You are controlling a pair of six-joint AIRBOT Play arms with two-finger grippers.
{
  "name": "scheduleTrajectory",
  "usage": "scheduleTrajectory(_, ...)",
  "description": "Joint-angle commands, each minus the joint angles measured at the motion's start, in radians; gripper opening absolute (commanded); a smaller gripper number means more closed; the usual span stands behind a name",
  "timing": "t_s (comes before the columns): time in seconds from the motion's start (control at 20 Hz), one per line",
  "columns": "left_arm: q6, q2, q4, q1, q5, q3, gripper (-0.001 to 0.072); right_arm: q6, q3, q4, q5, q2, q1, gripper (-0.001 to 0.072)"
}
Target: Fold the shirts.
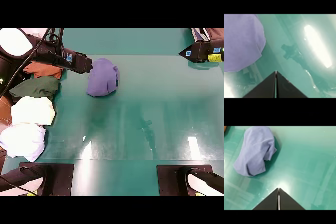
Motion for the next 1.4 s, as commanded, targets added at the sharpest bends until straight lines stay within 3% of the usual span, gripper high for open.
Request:
scheduleTrajectory(0.0,0.0,0.0,0.001,0.0,0.0,-0.002,0.0026,0.0,0.0,0.002,0.0,-0.001,0.0,0.0015)
scheduleTrajectory(0.65,-0.003,0.0,-0.009,0.0,0.002,-0.002,0.0027,0.0,0.0,0.005,-0.002,-0.005,0.0,0.0016)
scheduleTrajectory(0.8,0.002,-0.003,-0.011,0.002,0.098,-0.009,0.0029,0.0,0.0,0.01,-0.026,-0.005,0.0,0.0015)
scheduleTrajectory(0.85,0.0,-0.013,0.034,0.003,0.141,-0.012,0.016,0.0,0.0,0.009,-0.025,-0.004,0.0,0.0016)
scheduleTrajectory(0.9,-0.037,-0.031,0.102,0.003,0.168,-0.013,0.0432,0.0,0.0,0.009,-0.027,-0.004,0.0,0.0016)
scheduleTrajectory(0.95,-0.103,-0.06,0.177,0.003,0.178,-0.013,0.0551,0.0,0.0,0.009,-0.023,-0.004,0.0,0.0016)
scheduleTrajectory(1.0,-0.142,-0.097,0.232,0.003,0.177,-0.013,0.0549,0.0,0.0,0.009,-0.023,-0.004,0.0,0.0016)
scheduleTrajectory(1.1,-0.138,-0.195,0.238,0.003,0.182,-0.013,0.055,0.0,0.0,0.009,-0.016,-0.004,0.0,0.0015)
scheduleTrajectory(1.35,-0.13,-0.439,0.085,0.003,0.317,-0.012,0.0551,0.0,0.0,0.009,0.009,-0.004,0.0,0.0015)
